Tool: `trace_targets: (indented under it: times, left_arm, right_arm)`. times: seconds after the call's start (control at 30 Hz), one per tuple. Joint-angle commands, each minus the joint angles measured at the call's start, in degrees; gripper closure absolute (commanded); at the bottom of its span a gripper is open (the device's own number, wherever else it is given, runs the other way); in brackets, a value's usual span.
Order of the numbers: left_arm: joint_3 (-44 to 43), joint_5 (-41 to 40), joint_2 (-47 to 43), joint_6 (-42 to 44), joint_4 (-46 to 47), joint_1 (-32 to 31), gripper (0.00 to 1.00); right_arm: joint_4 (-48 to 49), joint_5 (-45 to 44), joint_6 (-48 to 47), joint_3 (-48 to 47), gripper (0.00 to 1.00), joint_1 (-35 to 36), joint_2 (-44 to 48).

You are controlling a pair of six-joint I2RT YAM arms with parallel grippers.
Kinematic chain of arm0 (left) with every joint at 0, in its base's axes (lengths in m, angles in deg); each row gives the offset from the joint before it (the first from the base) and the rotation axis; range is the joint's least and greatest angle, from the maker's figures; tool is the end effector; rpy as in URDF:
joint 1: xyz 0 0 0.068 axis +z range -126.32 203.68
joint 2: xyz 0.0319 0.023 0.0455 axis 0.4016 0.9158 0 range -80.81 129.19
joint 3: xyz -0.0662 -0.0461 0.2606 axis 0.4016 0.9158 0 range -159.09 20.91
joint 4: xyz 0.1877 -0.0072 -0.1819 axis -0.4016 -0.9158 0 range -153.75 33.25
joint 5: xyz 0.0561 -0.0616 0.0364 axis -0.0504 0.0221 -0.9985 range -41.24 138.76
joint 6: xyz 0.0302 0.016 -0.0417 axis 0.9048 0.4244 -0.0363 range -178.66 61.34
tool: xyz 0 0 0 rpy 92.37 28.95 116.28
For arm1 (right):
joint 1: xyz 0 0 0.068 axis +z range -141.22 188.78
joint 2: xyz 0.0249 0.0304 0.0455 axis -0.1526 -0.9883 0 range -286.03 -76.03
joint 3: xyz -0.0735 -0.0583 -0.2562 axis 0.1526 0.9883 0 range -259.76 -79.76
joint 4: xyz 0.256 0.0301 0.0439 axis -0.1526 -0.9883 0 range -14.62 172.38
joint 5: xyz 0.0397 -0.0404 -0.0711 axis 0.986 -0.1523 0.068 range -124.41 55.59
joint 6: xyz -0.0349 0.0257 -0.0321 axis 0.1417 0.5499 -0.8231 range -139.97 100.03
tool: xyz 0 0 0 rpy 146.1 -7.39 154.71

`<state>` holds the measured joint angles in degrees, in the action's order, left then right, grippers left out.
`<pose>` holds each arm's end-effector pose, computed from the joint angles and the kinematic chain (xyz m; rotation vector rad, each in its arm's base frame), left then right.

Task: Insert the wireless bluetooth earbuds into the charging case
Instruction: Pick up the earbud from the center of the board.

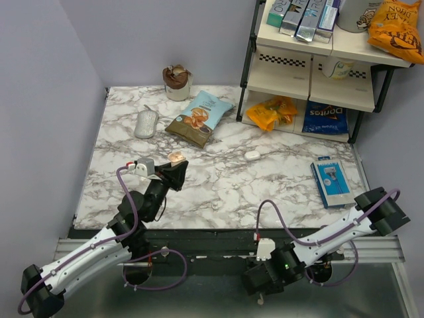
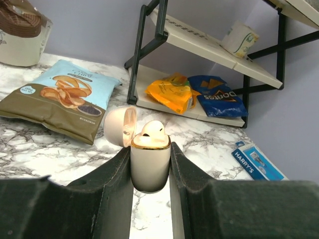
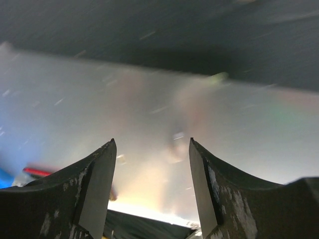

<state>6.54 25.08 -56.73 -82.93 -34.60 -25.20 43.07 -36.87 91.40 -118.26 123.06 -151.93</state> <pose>0.0994 -0.0921 0.2621 -0.0576 1.4161 -0.7860 -0.0857 0.1938 0.1617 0.0702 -3.0698 -0.3555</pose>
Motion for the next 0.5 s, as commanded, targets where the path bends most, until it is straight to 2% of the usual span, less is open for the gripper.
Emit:
trace_targets:
  times: [0.0,0.1,0.17,0.27,0.47]
  left_arm:
    - [1.71,-2.07,0.8,-1.04,2.8,-0.6,1.0]
    - [2.24,-2.33,1.67,-0.86,3.42,-0.77,1.0]
    - [1.98,-2.42,2.2,-0.86,3.43,-0.86,1.0]
    - [1.01,-2.68,2.29,-0.16,3.16,-0.95,1.0]
    - [0.31,-3.3,2.12,0.19,2.46,-1.39,1.0]
  right_arm:
    - [-3.92,-4.13,7.48,-1.02,0.32,0.24,2.34]
    - [-9.2,-5.71,2.73,-5.87,0.3,0.15,-1.6]
    - [-7.63,-4.32,2.01,-5.8,0.29,0.16,-2.32]
    - [-2.97,-1.59,3.84,-1.76,0.3,1.29,-1.36]
    - [-2.79,0.61,8.95,-1.14,0.3,6.3,-2.23]
